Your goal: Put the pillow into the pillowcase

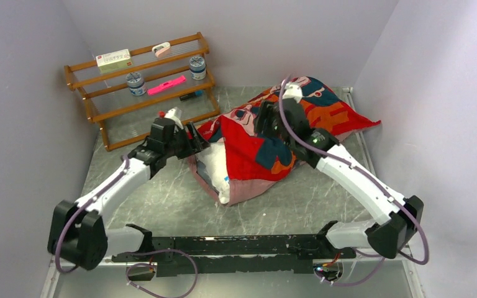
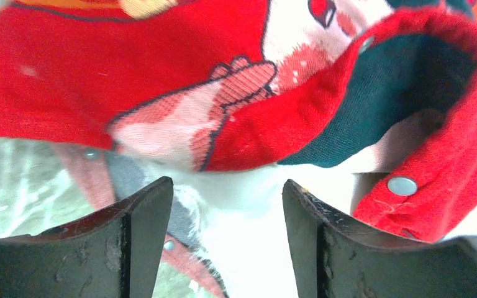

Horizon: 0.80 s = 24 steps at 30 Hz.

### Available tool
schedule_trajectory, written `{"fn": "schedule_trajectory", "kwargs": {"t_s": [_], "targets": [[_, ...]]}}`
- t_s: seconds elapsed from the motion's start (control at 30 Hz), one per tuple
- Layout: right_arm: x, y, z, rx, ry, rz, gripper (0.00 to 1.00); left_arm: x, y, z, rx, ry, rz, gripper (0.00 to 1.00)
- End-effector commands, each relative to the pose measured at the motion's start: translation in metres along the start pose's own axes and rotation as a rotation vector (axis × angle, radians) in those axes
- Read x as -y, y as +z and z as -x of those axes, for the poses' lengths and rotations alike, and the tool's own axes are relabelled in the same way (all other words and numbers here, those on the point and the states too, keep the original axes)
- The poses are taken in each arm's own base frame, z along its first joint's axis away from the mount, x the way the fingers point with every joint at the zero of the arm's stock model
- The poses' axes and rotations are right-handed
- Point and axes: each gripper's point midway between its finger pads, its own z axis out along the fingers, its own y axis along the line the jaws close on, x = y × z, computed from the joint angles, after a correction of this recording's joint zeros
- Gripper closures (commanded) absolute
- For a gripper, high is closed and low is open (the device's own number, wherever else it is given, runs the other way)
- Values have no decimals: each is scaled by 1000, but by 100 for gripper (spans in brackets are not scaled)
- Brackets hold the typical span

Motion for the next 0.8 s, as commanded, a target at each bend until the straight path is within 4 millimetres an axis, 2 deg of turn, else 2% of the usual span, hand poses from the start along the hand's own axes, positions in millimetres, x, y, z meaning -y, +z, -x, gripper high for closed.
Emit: {"fn": "schedule_trajectory", "kwargs": {"t_s": [0.0,0.07,0.13,0.2,0.33,0.43,0.67,0.77], "targets": [[-22,-40,-32,-55,-57,14,36,-34,-36,20,74,-3,116,29],[-44,-51,-48,-74,-94,80,36,-50,-44,16,64,-47,115,30],[-67,-62,-71,-110,-162,145,36,-56,-50,10,52,-77,99,32],[-78,-66,-93,-131,-240,152,37,-54,-53,-3,17,-103,64,33],[-93,-68,-126,-156,-357,121,54,-43,-48,-44,-100,-168,-62,39],[-98,-65,-139,-144,-417,91,60,-45,-44,-69,-152,-172,-59,38],[-91,-49,-156,-151,-490,2,60,-40,-25,-117,-247,-215,-101,32],[-92,-48,-169,-189,-476,17,60,-42,-17,-122,-243,-206,-102,29]]}}
